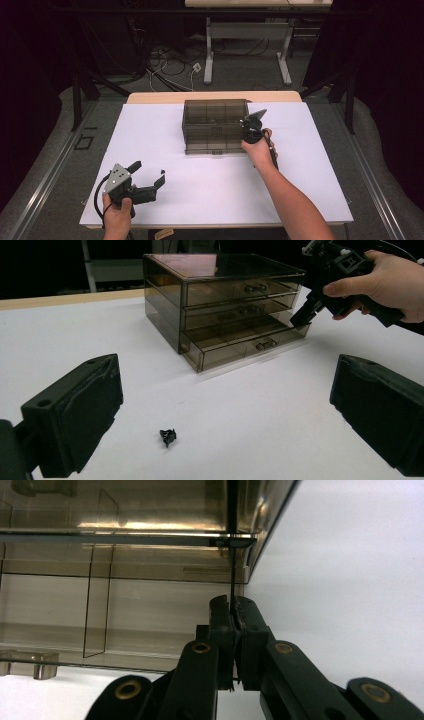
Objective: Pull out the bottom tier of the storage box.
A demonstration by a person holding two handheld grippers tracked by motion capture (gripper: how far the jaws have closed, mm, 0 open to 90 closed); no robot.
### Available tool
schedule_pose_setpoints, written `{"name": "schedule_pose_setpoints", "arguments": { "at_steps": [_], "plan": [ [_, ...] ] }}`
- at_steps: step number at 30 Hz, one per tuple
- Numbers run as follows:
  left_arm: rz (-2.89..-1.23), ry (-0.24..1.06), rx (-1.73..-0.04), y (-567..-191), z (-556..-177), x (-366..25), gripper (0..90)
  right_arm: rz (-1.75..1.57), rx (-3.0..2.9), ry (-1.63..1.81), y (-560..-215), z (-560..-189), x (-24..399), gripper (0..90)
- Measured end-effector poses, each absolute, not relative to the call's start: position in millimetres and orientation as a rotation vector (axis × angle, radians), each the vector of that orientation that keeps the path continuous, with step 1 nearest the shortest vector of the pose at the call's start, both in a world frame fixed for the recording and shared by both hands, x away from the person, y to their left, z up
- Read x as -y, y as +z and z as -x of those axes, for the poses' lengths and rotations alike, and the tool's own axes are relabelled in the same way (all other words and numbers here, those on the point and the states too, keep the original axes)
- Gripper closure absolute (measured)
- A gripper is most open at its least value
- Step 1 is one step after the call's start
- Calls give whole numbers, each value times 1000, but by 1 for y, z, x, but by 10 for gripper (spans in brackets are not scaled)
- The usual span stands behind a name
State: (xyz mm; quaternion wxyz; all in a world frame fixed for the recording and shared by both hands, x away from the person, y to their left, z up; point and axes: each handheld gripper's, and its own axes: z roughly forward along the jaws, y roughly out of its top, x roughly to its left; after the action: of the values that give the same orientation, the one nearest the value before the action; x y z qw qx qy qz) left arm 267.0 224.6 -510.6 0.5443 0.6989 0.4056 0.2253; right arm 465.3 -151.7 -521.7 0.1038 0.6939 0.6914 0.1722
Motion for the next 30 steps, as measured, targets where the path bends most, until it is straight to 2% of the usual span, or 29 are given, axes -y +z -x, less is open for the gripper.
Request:
{"name": "schedule_pose_setpoints", "arguments": {
  "at_steps": [30],
  "plan": [
    [-1662, 530, -965, -511, -267, -225, 6, -2062, -2072, 518, -520, -462, 154, 878]
  ]
}}
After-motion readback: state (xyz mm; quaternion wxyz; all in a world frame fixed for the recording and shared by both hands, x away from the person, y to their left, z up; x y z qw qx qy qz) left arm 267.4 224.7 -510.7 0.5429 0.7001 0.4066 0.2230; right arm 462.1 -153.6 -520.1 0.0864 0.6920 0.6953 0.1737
